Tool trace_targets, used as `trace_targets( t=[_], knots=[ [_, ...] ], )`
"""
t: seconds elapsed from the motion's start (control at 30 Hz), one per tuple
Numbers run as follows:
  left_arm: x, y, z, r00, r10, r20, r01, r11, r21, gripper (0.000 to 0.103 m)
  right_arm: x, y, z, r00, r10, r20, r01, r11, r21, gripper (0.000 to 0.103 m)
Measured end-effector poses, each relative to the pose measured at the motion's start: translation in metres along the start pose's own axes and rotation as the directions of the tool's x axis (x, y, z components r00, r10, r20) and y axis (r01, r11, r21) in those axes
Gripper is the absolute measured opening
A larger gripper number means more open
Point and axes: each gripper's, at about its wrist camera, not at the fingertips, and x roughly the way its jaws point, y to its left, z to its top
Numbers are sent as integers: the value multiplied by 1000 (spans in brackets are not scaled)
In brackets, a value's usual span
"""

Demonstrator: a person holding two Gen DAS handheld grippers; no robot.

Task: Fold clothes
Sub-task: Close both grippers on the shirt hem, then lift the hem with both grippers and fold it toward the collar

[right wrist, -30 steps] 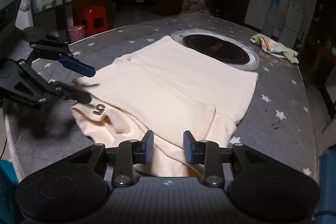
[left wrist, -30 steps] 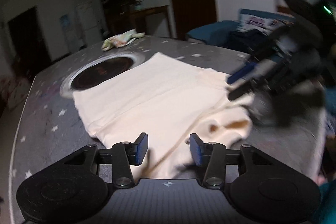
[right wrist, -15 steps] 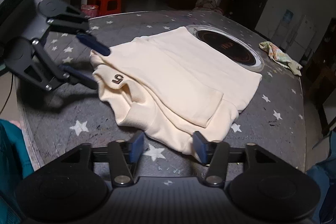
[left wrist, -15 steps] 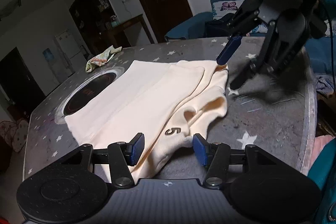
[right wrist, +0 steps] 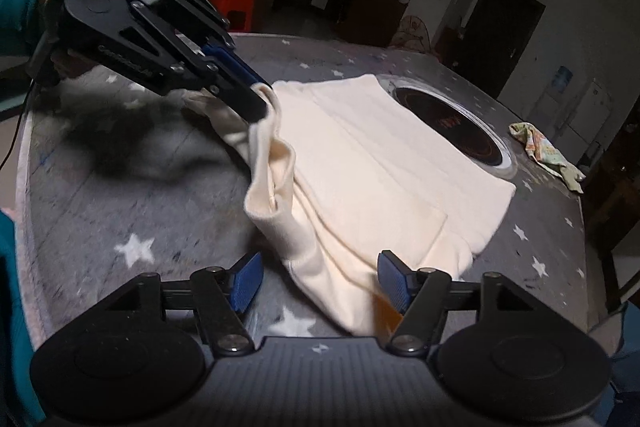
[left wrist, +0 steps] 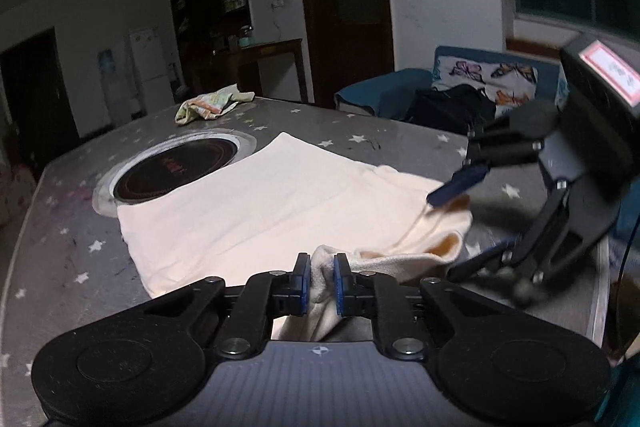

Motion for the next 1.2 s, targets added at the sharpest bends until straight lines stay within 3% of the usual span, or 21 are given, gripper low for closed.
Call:
trace_targets(
  t=[0.1, 0.27, 0.3, 0.33, 0.4, 0.67, 0.83, 0.9, 1.2],
  knots=[
    [4, 5, 1, 1000, -9, -12, 9, 1000, -26, 13, 9, -4, 4, 1000, 14, 17, -15, 1000, 15, 56],
    [-12, 0, -7, 1000, -6, -11, 6, 1000, 29, 22, 18, -16, 11, 998, 63, 16, -63, 996, 57, 26],
    [-16, -2, -9, 1000, -2, -10, 3, 999, 47, 25, 18, -20, 13, 997, 78, 15, -79, 994, 77, 24],
    [-20, -4, -12, 1000, 1, -10, -1, 998, 64, 34, 19, -24, 15, 996, 93, 14, -94, 991, 97, 19],
    [-26, -9, -18, 1000, 17, -8, -16, 994, 104, 48, 18, -31, 17, 994, 110, 12, -110, 984, 137, 18],
    [-14, -17, -36, 995, 86, -48, -72, 966, 247, 49, 21, -43, 25, 992, 123, 7, -122, 971, 207, 13],
    [-11, -10, -41, 996, 57, -67, -38, 967, 252, 14, 21, -42, 24, 993, 119, 1, -116, 967, 225, 11],
    [-13, -5, -41, 997, 37, -69, -21, 976, 219, 8, 20, -41, 23, 993, 119, 6, -117, 965, 234, 11],
    [-49, -1, -32, 999, -42, -26, 45, 994, 99, 5, -6, -32, 27, 991, 120, 56, -130, 969, 211, 9]
  ],
)
